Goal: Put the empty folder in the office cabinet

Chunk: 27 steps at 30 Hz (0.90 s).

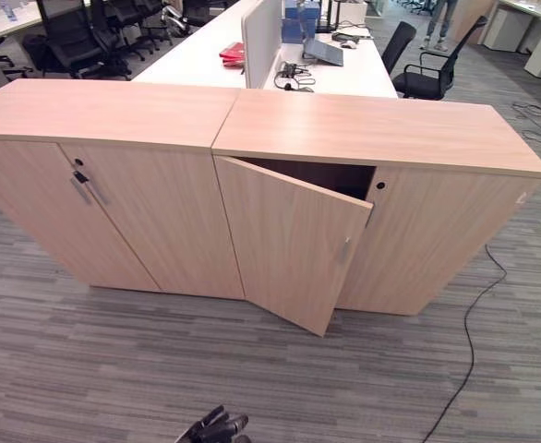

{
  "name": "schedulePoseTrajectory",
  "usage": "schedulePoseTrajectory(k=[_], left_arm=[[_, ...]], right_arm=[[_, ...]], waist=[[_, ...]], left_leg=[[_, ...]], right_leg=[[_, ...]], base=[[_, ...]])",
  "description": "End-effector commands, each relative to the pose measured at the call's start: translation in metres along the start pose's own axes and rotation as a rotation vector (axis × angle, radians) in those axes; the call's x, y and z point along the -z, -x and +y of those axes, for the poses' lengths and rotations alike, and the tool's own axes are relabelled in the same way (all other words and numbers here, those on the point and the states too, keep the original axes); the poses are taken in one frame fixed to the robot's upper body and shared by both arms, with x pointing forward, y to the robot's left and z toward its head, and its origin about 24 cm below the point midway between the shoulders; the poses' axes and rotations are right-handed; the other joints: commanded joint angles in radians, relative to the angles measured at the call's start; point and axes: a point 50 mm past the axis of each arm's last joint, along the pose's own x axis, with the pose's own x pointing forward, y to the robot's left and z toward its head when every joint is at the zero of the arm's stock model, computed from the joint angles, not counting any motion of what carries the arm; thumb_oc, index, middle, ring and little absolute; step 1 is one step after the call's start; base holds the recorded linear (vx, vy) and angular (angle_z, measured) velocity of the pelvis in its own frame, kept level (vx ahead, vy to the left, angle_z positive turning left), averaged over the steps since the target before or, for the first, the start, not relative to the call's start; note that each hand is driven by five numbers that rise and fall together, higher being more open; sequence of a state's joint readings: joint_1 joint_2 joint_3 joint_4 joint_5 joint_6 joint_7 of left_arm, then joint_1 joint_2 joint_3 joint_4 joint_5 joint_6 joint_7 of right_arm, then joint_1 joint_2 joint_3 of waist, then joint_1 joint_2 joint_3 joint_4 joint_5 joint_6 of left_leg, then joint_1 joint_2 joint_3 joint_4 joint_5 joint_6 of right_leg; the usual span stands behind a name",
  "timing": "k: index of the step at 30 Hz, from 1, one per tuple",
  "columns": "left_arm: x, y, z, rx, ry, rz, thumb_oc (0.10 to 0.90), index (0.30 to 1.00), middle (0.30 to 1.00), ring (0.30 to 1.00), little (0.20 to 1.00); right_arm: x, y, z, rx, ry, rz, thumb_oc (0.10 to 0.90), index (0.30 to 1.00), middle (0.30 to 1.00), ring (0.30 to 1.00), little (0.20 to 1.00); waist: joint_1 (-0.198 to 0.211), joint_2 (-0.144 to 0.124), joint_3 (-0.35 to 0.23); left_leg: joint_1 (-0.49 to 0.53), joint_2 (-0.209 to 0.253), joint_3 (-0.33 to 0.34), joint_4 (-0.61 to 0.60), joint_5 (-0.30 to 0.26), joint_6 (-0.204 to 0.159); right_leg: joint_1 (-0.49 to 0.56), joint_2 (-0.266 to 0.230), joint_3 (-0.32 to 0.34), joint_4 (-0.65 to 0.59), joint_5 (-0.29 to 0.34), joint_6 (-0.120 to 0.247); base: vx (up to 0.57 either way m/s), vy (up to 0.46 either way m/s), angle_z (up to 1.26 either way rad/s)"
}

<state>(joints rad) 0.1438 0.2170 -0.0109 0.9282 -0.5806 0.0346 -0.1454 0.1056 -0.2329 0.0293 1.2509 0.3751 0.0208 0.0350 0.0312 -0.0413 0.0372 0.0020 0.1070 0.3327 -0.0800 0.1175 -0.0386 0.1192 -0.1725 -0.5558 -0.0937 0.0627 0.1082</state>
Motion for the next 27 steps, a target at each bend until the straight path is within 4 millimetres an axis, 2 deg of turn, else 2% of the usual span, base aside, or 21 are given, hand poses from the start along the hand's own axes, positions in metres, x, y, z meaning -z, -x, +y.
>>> schedulePoseTrajectory(k=[1,10,11,12,13,14,15,16,17,20,23,24,27], left_arm=[[-0.034,-0.010,-0.021,0.034,-0.019,-0.141,0.800,0.900,0.900,0.900,0.900],[-0.018,-0.012,-0.008,-0.061,-0.007,-0.061,0.800,0.900,0.900,0.900,0.900],[-0.018,-0.012,-0.005,-0.073,0.003,-0.061,0.800,0.900,0.900,0.900,0.900],[-0.020,-0.011,-0.002,-0.091,0.002,-0.073,0.800,0.900,0.900,0.900,0.900],[-0.022,-0.011,-0.001,-0.096,0.001,-0.082,0.800,0.900,0.900,0.900,0.900],[-0.025,-0.011,-0.001,-0.100,-0.001,-0.092,0.800,0.900,0.900,0.900,0.900],[-0.029,-0.011,-0.001,-0.105,-0.016,-0.105,0.800,0.900,0.900,0.900,0.900],[-0.028,-0.011,0.000,-0.107,-0.015,-0.103,0.800,0.900,0.900,0.900,0.900],[-0.030,-0.011,-0.001,-0.102,-0.049,-0.113,0.800,0.900,0.900,0.900,0.900],[-0.032,-0.011,-0.003,-0.096,-0.083,-0.122,0.800,0.900,0.900,0.900,0.900],[-0.035,-0.010,-0.002,-0.107,-0.129,-0.140,0.800,0.900,0.900,0.900,0.900],[-0.036,-0.008,-0.001,-0.127,-0.268,-0.147,0.800,0.900,0.900,0.900,0.900],[-0.016,-0.006,0.009,-0.151,-0.301,-0.055,0.800,0.900,0.900,0.900,0.900]], right_arm=[[-0.015,-0.001,-0.005,0.019,0.000,-0.046,0.800,0.900,0.900,0.900,0.900],[-0.020,-0.002,0.005,-0.007,0.018,-0.060,0.800,0.900,0.900,0.900,0.900],[-0.022,-0.002,0.005,-0.006,0.016,-0.065,0.800,0.900,0.900,0.900,0.900],[-0.025,-0.002,0.004,-0.003,0.021,-0.075,0.800,0.900,0.900,0.900,0.900],[-0.028,-0.002,0.003,0.000,0.021,-0.082,0.800,0.900,0.900,0.900,0.900],[-0.029,-0.002,0.001,0.007,0.019,-0.086,0.800,0.900,0.900,0.900,0.900],[-0.032,-0.002,-0.003,0.018,0.021,-0.092,0.800,0.900,0.900,0.900,0.900],[-0.031,-0.002,-0.003,0.018,0.023,-0.090,0.800,0.900,0.900,0.900,0.900],[-0.034,-0.002,-0.005,0.033,0.037,-0.094,0.800,0.900,0.900,0.900,0.900],[-0.038,-0.002,-0.005,0.039,0.050,-0.099,0.800,0.900,0.900,0.900,0.900],[-0.042,-0.002,-0.004,0.040,0.050,-0.108,0.800,0.900,0.900,0.900,0.900],[-0.042,-0.002,-0.001,0.033,0.051,-0.117,0.800,0.900,0.900,0.900,0.900],[-0.038,-0.002,-0.001,0.034,0.051,-0.100,0.800,0.900,0.900,0.900,0.900]], waist=[[0.001,0.023,-0.005],[-0.015,0.004,0.011],[-0.015,-0.002,0.016],[-0.010,-0.013,0.037],[0.000,-0.018,0.053],[0.013,-0.025,0.068],[0.034,-0.044,0.088],[0.034,-0.041,0.086],[0.054,-0.040,0.100],[0.071,-0.017,0.102],[0.082,-0.003,0.105],[0.086,0.008,0.096],[0.064,0.016,0.049]], left_leg=[[0.039,0.096,-0.082,-0.007,-0.073,-0.095],[0.071,0.171,-0.049,0.015,-0.050,-0.124],[0.067,0.178,-0.050,0.048,-0.060,-0.123],[0.040,0.188,-0.066,0.133,-0.085,-0.114],[0.015,0.182,-0.099,0.175,-0.092,-0.107],[-0.026,0.156,-0.157,0.213,-0.103,-0.094],[-0.135,0.039,-0.272,0.271,-0.137,-0.048],[-0.125,0.045,-0.279,0.274,-0.159,-0.058],[-0.186,-0.043,-0.327,0.284,-0.142,-0.039],[-0.239,-0.112,-0.345,0.285,-0.117,-0.029],[-0.257,-0.128,-0.350,0.281,-0.098,-0.029],[-0.213,-0.129,-0.354,0.235,-0.096,-0.019],[-0.132,-0.126,-0.369,0.103,-0.075,-0.003]], right_leg=[[-0.002,0.069,0.040,0.006,-0.104,-0.009],[0.004,0.140,0.094,0.010,-0.142,-0.050],[0.005,0.147,0.102,0.014,-0.145,-0.058],[0.003,0.153,0.117,0.029,-0.159,-0.072],[0.001,0.153,0.125,0.033,-0.165,-0.077],[-0.002,0.152,0.131,0.038,-0.168,-0.080],[-0.019,0.139,0.136,0.049,-0.155,-0.085],[-0.008,0.148,0.147,0.046,-0.168,-0.082],[-0.013,0.144,0.150,0.056,-0.159,-0.080],[-0.007,0.151,0.167,0.065,-0.169,-0.079],[-0.004,0.157,0.189,0.070,-0.174,-0.082],[0.005,0.162,0.207,0.064,-0.176,-0.077],[0.001,0.150,0.213,0.055,-0.166,-0.060]], base=[[0.03,-0.186,-0.16],[0.03,-0.150,-0.16],[0.02,-0.223,-0.25],[-0.03,-0.207,-0.23],[-0.07,-0.194,-0.24],[-0.16,-0.157,-0.54],[-0.07,-0.133,-0.41],[-0.08,-0.066,-0.14],[0.04,0.012,0.02],[0.02,0.082,-0.42],[0.03,0.091,-0.58],[0.08,0.118,-0.22],[0.14,0.189,-0.28]])
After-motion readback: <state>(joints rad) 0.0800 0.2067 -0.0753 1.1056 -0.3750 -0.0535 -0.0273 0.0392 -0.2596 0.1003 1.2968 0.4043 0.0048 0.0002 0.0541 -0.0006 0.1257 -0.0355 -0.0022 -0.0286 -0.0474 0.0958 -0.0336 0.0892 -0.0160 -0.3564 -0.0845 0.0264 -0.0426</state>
